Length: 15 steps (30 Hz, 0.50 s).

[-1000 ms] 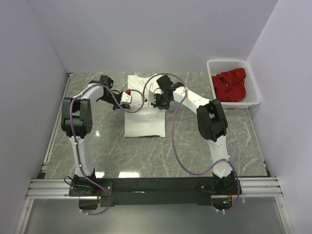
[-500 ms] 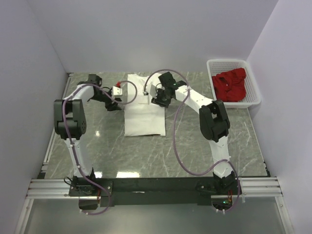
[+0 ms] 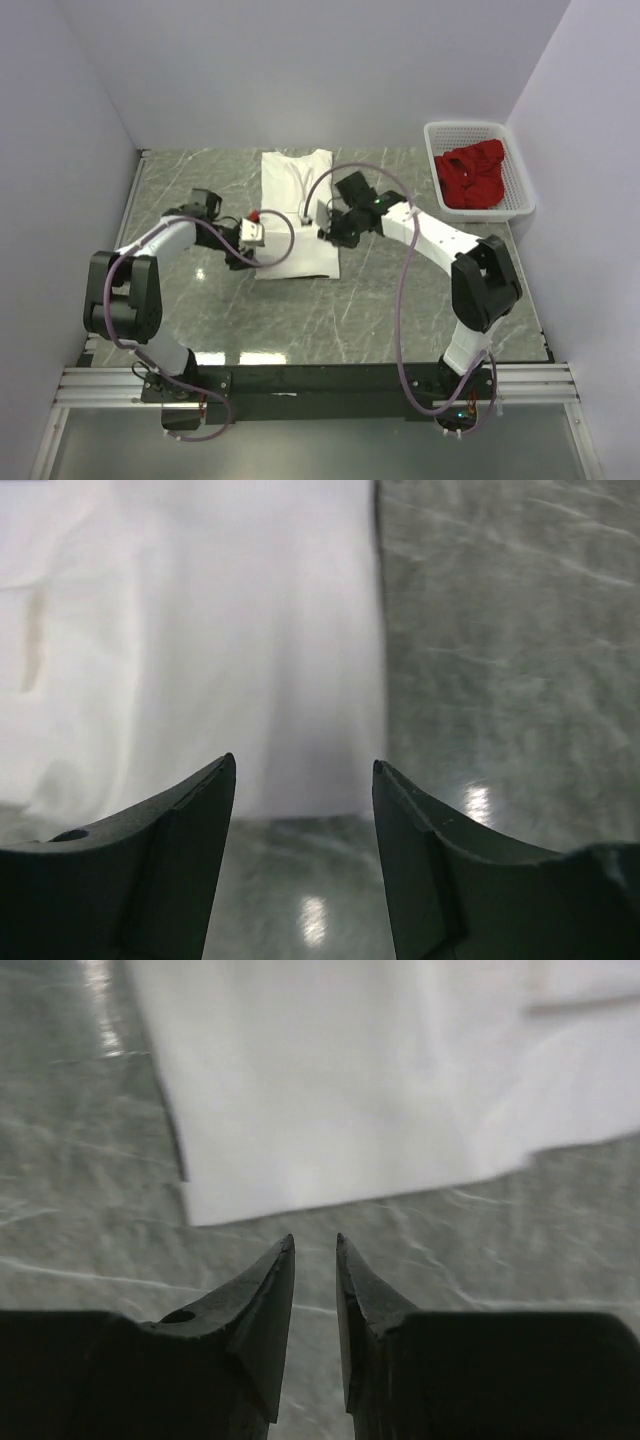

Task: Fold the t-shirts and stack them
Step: Fold the tshirt

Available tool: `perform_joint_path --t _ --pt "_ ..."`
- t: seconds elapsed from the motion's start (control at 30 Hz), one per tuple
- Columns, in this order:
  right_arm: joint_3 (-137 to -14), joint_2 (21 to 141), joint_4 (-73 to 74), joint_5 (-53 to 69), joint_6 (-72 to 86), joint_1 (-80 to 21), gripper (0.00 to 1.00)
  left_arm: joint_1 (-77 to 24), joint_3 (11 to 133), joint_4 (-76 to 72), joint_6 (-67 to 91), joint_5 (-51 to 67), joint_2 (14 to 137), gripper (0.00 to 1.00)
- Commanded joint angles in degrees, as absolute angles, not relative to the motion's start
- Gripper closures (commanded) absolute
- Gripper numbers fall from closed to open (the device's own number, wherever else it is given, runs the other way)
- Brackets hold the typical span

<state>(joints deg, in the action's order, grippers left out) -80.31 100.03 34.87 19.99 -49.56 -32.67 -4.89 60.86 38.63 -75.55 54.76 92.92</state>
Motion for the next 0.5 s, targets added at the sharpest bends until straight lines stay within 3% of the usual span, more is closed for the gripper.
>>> perform_joint_path --t 0.0,0.13,0.47 --pt "-75.16 100.11 33.58 20.83 -47.03 -35.93 0.7 -8.78 53.56 29.2 -71.72 54.15 88.87 0.38" --pt "-71.46 101.16 30.94 18.64 -47.37 -38.49 0.69 -12.04 51.59 25.14 -70.75 51.68 88.85 0.39" --pt "-69.79 103.54 31.2 17.75 -49.74 -39.37 0.65 -14.15 53.88 32.17 -74.96 45.62 91.58 0.43"
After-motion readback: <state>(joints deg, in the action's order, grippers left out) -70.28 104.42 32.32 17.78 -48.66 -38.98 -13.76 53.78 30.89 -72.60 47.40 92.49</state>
